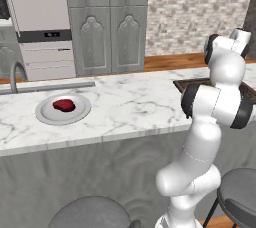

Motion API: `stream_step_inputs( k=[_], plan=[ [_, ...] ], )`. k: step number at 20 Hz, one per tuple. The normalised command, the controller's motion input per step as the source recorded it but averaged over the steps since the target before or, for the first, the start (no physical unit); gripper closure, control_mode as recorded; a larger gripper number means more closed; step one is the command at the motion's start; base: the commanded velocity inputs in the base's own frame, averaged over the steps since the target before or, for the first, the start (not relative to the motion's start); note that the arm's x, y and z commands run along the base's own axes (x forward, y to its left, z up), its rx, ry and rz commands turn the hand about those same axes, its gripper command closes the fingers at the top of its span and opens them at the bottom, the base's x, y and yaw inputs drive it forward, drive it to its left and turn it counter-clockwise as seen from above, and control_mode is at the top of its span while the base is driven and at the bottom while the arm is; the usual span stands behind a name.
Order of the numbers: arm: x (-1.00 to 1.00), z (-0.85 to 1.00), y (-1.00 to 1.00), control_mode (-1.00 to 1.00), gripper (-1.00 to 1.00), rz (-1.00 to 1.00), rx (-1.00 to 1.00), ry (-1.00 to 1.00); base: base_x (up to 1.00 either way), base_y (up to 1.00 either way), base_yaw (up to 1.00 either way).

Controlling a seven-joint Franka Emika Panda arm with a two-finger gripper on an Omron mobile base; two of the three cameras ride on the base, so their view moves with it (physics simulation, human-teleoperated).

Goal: Create a steak meal by picking up the steak and asparagus from the tray and placing them on the plate. Leave the eggplant on the tray.

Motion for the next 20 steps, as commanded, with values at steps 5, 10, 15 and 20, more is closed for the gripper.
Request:
stream_step_inputs(
  k=[5,10,15,20],
  plan=[
    [-0.03,0.00,0.00,-1.00,1.00,0.00,0.00,-0.03,0.00,0.00,0.00],
    [-0.38,0.50,0.02,-1.00,1.00,0.00,0.00,-0.05,0.00,0.00,0.00],
    [-0.30,0.66,0.39,-1.00,1.00,0.00,0.00,0.00,0.00,0.00,0.00],
    [-0.50,0.46,0.78,-1.00,1.00,-0.01,0.00,0.00,0.00,0.00,0.00]
  ],
)
